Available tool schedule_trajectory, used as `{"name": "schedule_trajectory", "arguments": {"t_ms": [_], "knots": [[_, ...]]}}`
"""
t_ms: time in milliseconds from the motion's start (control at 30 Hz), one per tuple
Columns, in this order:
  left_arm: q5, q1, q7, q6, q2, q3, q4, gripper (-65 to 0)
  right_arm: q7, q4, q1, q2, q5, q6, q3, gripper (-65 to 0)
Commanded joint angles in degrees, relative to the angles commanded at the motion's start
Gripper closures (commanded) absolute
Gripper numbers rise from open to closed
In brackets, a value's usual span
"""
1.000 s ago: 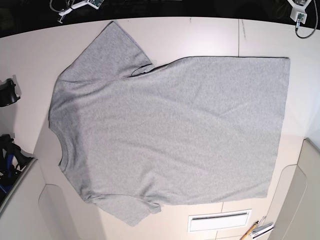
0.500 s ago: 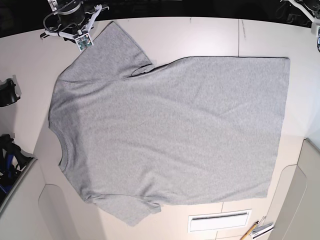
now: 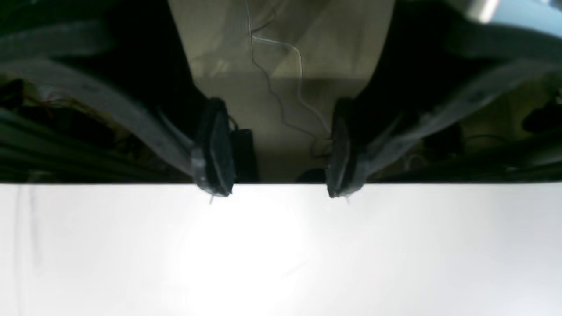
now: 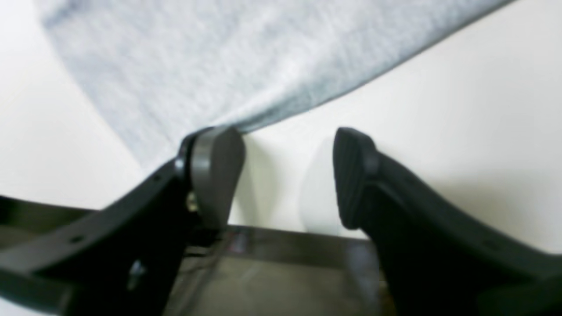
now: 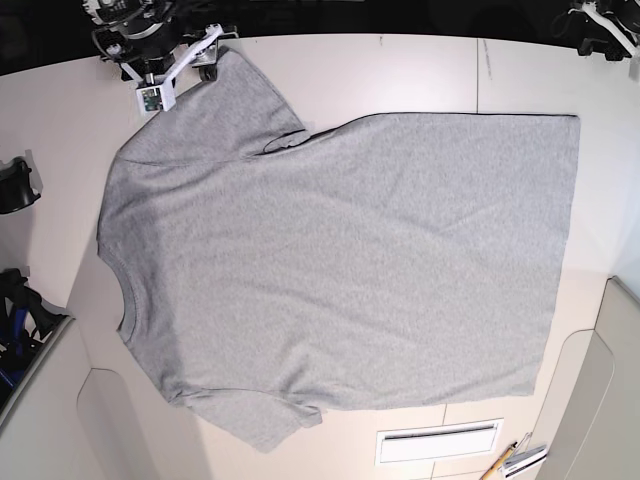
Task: Fold the T-shirt properly
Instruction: 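Grasp the shirt's shoulder and hem corners with right and left grippers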
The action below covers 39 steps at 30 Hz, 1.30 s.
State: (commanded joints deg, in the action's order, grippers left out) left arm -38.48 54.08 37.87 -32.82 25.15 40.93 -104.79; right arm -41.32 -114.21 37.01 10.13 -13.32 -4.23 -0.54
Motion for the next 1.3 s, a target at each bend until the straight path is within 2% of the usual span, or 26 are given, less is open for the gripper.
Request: {"name": "schedule_trajectory", "arguments": {"t_ms": [67,100,167,267,467,600,767,867,900,1033,1100,1167,1300], "knots": [[-2.2,-0.8,0.3,0.0,0.1,0.0,0.0,-37.7,-0.8,0.0,0.0,-2.3,-8.2,-4.79,-5.2,-35.4],[-2.7,-1.6,0.8,0.0,0.2,0.2,0.0,-37.7,-0.9,0.0,0.0,-2.9,-11.4,-6.34,-6.9,-35.4],[-4.5,-3.9,2.4,0.0,0.1,0.5,0.0,-37.7,-0.9,0.1,-0.2,-2.9,-14.9,-7.78,-8.8,-35.4],[-5.9,-6.9,2.7,0.0,0.1,0.5,0.0,-39.4,-0.3,0.8,-0.4,-2.9,-15.7,-9.4,-9.5,-35.4],[-5.9,-12.0,2.7,0.2,0.7,0.5,2.3,-40.9,-0.6,6.7,-3.4,-4.0,-15.8,-9.9,-9.9,-35.4],[-7.0,-16.0,2.8,0.2,2.0,0.5,7.7,-40.9,-1.6,6.8,-3.3,-4.0,-16.1,-10.03,-13.1,-35.4],[-9.7,-20.8,3.9,0.0,4.7,0.5,16.7,-42.8,-5.8,5.8,-3.3,-4.0,-21.9,-12.15,-20.1,-35.4],[-10.9,-22.2,4.4,-1.2,5.9,0.5,20.4,-42.8,-6.6,5.8,-3.1,-3.9,-24.1,-12.79,-24.1,-35.4],[-11.4,-22.5,4.7,-1.6,6.1,0.5,21.2,-42.8,-6.8,5.8,-3.1,-3.7,-24.5,-13.33,-24.9,-35.4],[-12.6,-23.3,4.8,-2.6,6.4,0.5,23.3,-42.8,-6.4,6.1,-3.2,-3.5,-25.2,-13.66,-25.5,-35.4],[-12.5,-24.7,4.9,-2.7,6.4,0.5,25.4,-42.8,-6.4,7.1,-3.4,-3.5,-26.4,-14.75,-25.2,-35.4],[-12.5,-25.7,5.1,-3.1,6.5,0.4,27.4,-42.8,-6.5,8.8,-3.7,-3.5,-28.2,-16.68,-24.9,-35.4],[-12.8,-26.5,5.2,-3.9,6.8,0.4,29.5,-42.8,-6.5,12.7,-5.2,-3.5,-28.8,-18.86,-22.9,-35.4]]}}
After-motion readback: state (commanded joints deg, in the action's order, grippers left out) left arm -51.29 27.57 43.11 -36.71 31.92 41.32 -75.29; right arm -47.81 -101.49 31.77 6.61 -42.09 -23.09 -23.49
